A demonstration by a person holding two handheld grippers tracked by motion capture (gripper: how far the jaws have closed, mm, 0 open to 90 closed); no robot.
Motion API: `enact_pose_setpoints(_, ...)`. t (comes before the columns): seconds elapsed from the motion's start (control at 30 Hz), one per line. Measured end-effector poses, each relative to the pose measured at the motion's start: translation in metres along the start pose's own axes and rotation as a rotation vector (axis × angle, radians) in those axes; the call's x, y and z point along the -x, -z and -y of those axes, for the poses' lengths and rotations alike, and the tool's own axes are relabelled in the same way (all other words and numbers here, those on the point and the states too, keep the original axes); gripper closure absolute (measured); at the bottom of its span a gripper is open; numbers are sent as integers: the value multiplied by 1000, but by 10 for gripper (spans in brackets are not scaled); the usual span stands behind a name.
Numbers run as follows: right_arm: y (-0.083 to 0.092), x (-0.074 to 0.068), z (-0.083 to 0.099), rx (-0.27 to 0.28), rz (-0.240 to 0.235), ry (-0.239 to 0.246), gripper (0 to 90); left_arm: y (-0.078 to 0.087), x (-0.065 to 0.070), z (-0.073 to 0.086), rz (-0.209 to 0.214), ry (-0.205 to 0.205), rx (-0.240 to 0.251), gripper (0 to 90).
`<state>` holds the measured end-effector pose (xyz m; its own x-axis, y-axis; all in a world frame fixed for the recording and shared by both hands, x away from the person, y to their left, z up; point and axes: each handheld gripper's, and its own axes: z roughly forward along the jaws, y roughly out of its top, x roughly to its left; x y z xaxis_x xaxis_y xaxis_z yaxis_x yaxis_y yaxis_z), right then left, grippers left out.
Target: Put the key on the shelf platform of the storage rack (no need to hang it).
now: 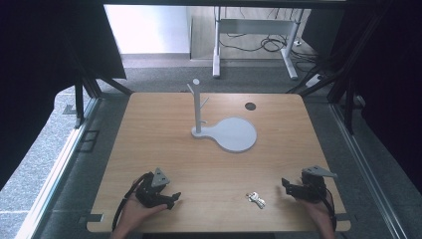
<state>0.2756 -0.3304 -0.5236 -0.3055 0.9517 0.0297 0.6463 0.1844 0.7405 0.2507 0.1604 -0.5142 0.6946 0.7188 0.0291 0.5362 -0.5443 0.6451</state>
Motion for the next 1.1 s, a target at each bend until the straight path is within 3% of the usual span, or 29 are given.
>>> enact_pose_setpoints(0.33,-5,-10,1,-46,-3,79,220,1,-1,0,7,-1,0,216)
enact_pose_setpoints(1.1,-3,-5,1,-45,-56,88,315,1,-2,0,5,0,3,217)
